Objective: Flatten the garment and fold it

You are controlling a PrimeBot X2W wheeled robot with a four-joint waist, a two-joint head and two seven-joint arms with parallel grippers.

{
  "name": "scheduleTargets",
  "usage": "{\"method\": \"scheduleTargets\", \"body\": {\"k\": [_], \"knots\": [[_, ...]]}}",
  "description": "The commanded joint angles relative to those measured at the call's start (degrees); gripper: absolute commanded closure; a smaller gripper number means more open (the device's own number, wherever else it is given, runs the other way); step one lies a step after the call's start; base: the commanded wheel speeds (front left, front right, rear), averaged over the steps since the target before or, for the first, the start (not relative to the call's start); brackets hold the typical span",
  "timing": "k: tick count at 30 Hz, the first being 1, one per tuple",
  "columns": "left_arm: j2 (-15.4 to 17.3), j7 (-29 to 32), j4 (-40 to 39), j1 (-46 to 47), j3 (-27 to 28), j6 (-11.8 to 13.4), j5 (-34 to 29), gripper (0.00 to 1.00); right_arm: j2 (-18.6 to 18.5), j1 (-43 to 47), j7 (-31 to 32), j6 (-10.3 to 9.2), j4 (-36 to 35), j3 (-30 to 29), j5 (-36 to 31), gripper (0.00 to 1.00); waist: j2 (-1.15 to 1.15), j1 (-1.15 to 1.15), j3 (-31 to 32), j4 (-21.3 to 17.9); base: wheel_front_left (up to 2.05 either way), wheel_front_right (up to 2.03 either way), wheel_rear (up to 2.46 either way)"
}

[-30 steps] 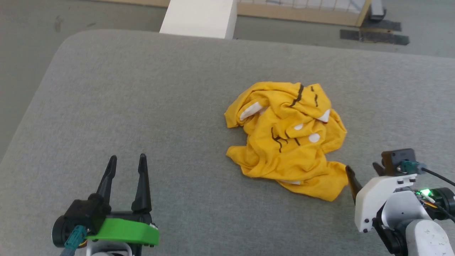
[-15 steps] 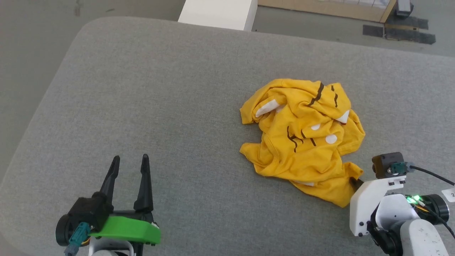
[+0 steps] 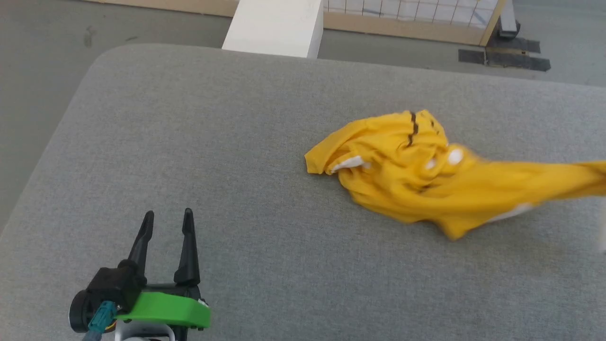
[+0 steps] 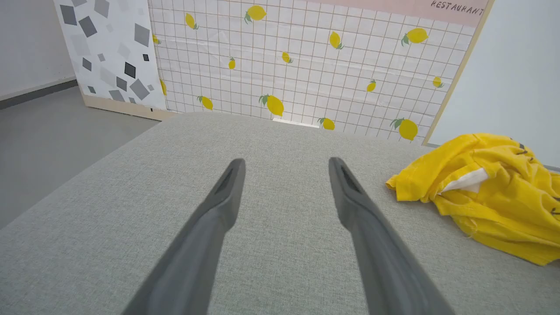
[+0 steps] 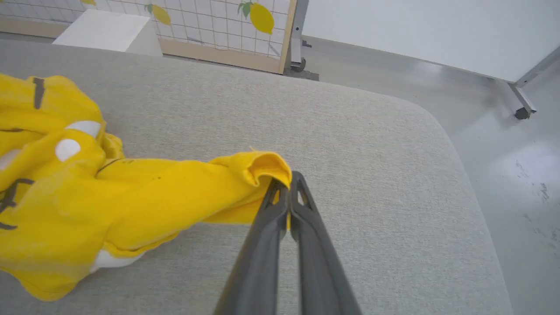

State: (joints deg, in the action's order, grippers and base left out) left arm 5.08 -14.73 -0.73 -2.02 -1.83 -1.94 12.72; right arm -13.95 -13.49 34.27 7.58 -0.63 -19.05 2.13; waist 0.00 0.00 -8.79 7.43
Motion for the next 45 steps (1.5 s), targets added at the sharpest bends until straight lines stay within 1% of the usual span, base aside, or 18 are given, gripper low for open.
{"method": "scheduleTargets", "body": {"k": [1,4,7,9,12,13,14,16,18,21,23,24,29,33,35,38,40,45], "knots": [[-0.41,-0.27,-0.05,0.16,0.12,-0.42,-0.26,0.00,-0.75,0.39,0.64,-0.09,0.60,-3.25,-1.35,1.00,0.00,0.00,-1.88,0.75,0.00,0.00,0.00],[-0.50,-0.27,0.23,0.64,0.13,-0.76,-0.36,0.00,-1.45,3.56,1.34,-0.09,2.35,-9.86,-4.49,1.00,0.00,0.00,-3.33,1.48,0.00,0.00,0.00],[-0.56,-0.27,0.57,0.81,0.51,-0.93,-0.37,0.00,0.12,7.14,0.67,-0.09,4.58,-14.60,-7.32,1.00,0.00,0.00,-4.19,1.71,0.00,0.00,0.00],[-0.55,-0.27,0.94,0.85,0.67,-1.10,-0.43,0.00,1.79,8.57,-0.34,-0.09,6.19,-16.10,-8.43,1.00,0.00,0.00,-4.37,1.61,0.00,0.00,0.00],[-0.51,-0.27,1.50,1.00,0.62,-1.36,-0.59,0.00,3.78,9.05,-2.53,-0.09,8.21,-16.59,-9.89,1.00,0.00,0.00,-4.10,1.18,0.00,0.00,0.00],[-0.50,-0.27,1.63,1.14,0.58,-1.41,-0.67,0.00,4.20,8.80,-3.65,-0.09,8.55,-16.50,-10.33,0.73,0.00,0.00,-3.98,1.02,0.00,0.00,0.00],[-0.48,-0.27,1.78,1.31,0.46,-1.49,-0.77,0.00,4.58,8.38,-4.95,-0.09,8.97,-16.08,-10.92,0.00,0.00,0.00,-3.74,0.81,0.00,0.00,0.00],[-0.46,-0.27,2.02,1.60,0.25,-1.62,-0.92,0.00,5.02,7.07,-7.43,-0.09,9.16,-15.16,-11.68,0.00,0.00,0.00,-3.20,0.47,0.00,0.00,0.00],[-0.45,-0.27,2.26,1.78,0.14,-1.70,-1.00,0.00,5.13,5.53,-9.55,-0.09,8.74,-12.94,-11.63,0.00,0.00,0.00,-2.54,0.18,0.00,0.00,0.00],[-0.49,-0.27,2.53,1.68,0.10,-1.68,-1.03,0.00,5.05,3.15,-11.75,-0.09,6.62,-7.67,-10.05,0.00,0.00,0.00,-1.48,-0.13,0.00,0.00,0.00],[-0.55,-0.27,2.63,1.53,0.02,-1.62,-0.99,0.00,5.11,1.95,-11.92,-0.09,4.59,-3.38,-8.28,0.00,0.00,0.00,-1.03,-0.18,0.00,0.00,0.00],[-0.64,-0.27,2.61,1.29,-0.03,-1.57,-0.89,0.00,5.03,1.26,-11.18,-0.09,2.45,1.79,-6.33,0.00,0.00,0.00,-0.81,-0.10,0.00,0.00,0.00],[-0.92,-0.27,2.25,1.13,-0.22,-1.55,-0.45,0.00,4.19,1.21,-6.60,-0.09,-2.22,14.90,-0.67,0.00,0.00,0.00,-1.80,0.93,0.00,0.00,0.00],[-1.20,-0.27,2.04,1.75,-0.50,-1.64,-0.05,0.00,2.23,1.28,-1.60,-0.09,-4.93,25.17,3.49,0.00,0.00,0.00,-3.88,2.42,0.00,0.00,0.00],[-1.32,-0.27,2.08,2.12,-0.60,-1.69,0.10,0.00,1.35,0.84,0.15,-0.09,-5.25,28.34,4.88,0.00,0.00,0.00,-4.73,3.06,0.00,0.00,0.00],[-1.52,-0.27,2.37,2.91,-0.90,-1.86,0.29,0.00,-1.27,-0.78,1.92,-0.09,-4.37,32.89,5.44,0.00,0.00,0.00,-5.96,4.36,0.00,0.00,0.00],[-1.63,-0.27,2.62,3.37,-1.14,-1.96,0.40,0.00,-2.99,-2.05,2.34,-0.09,-2.85,35.22,5.29,0.00,0.00,0.00,-6.44,5.30,0.00,0.00,0.00],[-1.83,-0.27,3.40,4.00,-1.35,-2.18,0.56,0.00,-5.92,-4.61,2.79,-0.09,3.14,39.78,5.14,0.00,0.00,0.00,-6.51,7.09,0.00,0.00,0.00]]}}
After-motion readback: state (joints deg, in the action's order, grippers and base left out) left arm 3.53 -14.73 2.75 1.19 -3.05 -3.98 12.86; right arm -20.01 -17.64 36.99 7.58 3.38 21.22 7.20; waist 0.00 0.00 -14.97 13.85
